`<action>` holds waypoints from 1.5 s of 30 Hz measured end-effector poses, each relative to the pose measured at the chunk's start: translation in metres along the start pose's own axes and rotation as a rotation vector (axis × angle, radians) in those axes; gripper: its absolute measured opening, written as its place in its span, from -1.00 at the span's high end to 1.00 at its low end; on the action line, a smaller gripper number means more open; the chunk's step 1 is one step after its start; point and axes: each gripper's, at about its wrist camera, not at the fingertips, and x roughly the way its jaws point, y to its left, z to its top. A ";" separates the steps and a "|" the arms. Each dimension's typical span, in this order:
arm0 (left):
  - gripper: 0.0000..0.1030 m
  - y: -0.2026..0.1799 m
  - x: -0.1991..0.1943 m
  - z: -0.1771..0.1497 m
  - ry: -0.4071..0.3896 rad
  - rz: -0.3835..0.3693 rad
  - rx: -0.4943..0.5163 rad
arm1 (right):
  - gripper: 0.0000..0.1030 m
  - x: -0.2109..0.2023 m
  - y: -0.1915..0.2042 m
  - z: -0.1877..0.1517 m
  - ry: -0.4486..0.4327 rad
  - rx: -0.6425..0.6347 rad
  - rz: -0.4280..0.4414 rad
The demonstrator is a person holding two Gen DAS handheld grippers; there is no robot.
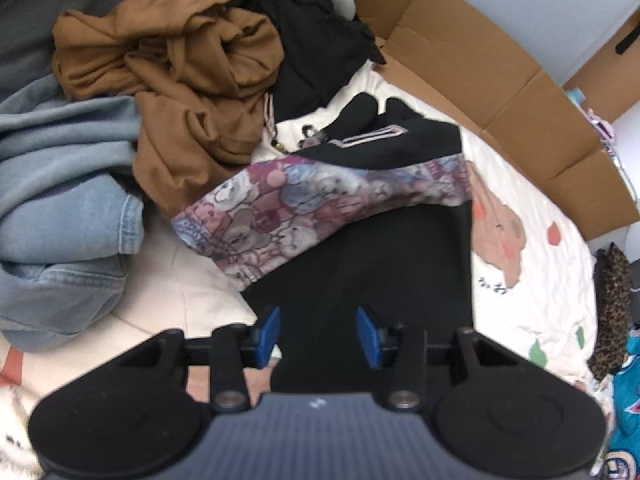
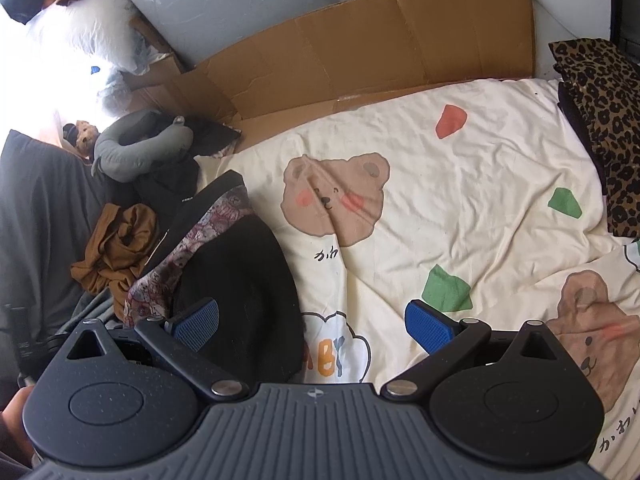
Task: Fold clothes
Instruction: 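Open the left tool and regrasp the hoodie at its hem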
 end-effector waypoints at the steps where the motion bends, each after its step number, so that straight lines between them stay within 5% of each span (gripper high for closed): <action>1: 0.11 0.002 0.008 0.000 -0.001 0.004 0.005 | -0.98 0.002 -0.001 -0.001 0.002 -0.003 -0.001; 12: 0.11 0.035 0.067 -0.005 -0.011 0.058 -0.046 | -0.98 0.024 -0.013 -0.013 0.037 -0.022 -0.033; 18: -0.08 0.038 0.088 -0.009 -0.020 0.068 0.006 | -0.98 0.036 -0.007 -0.019 0.053 -0.058 -0.043; 33: 0.02 0.029 0.048 -0.022 -0.111 0.039 0.085 | -0.98 0.036 -0.003 -0.027 0.064 -0.065 -0.055; 45: 0.08 0.044 0.075 -0.018 -0.121 -0.002 0.043 | -0.98 0.041 -0.008 -0.032 0.080 -0.059 -0.064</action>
